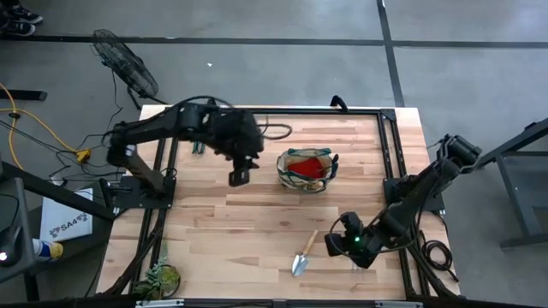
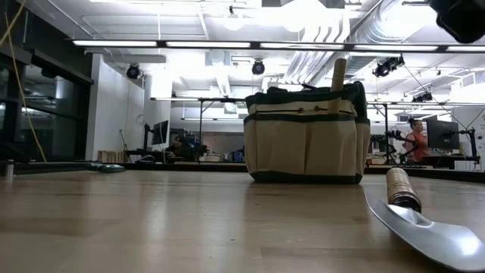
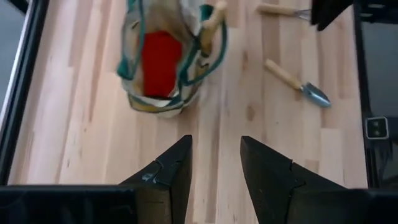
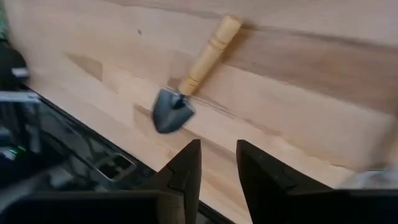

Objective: Pick & Place Garden tools in Gardening bag
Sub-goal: Put the trowel into the gardening bag

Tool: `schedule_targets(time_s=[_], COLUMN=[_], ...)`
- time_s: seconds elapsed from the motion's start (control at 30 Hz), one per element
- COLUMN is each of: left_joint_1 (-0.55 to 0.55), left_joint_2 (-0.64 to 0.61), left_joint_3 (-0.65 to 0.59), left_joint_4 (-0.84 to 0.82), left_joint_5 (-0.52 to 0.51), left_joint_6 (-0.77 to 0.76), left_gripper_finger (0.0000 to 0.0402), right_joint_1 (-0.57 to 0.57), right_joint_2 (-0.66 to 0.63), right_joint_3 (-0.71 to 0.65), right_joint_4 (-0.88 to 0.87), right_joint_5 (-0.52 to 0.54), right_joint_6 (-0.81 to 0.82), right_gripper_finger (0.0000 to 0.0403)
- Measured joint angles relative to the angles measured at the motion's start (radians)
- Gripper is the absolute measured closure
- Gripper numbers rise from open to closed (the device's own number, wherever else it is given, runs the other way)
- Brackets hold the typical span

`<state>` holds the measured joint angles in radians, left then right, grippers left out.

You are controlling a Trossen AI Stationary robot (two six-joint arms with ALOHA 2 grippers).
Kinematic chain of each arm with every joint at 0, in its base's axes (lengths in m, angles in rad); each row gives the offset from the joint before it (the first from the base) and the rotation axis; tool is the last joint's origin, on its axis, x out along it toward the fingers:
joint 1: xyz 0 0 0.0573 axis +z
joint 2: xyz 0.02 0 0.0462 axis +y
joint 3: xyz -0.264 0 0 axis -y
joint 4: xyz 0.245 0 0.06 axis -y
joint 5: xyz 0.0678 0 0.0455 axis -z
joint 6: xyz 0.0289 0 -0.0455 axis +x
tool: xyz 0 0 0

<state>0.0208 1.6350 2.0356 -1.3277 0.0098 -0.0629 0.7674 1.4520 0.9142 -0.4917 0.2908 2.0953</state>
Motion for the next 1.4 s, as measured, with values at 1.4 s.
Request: schedule_targets(time_s=[1.4], left_joint_1=[-0.054], left_joint_2=[-0.847], left_joint_3=[-1.058], left_joint_4=[0.410], left_joint_5=[0.085], left_joint_6=[-0.156], left_gripper_finger=[0.0270], right_joint_1=[-0.228], right_joint_2=[0.251], right_joint_3=[0.000], right_joint_4=[0.154], right_joint_5=[-0.084], right_joint_6=[0.183], right_gripper_finger=[0.0250])
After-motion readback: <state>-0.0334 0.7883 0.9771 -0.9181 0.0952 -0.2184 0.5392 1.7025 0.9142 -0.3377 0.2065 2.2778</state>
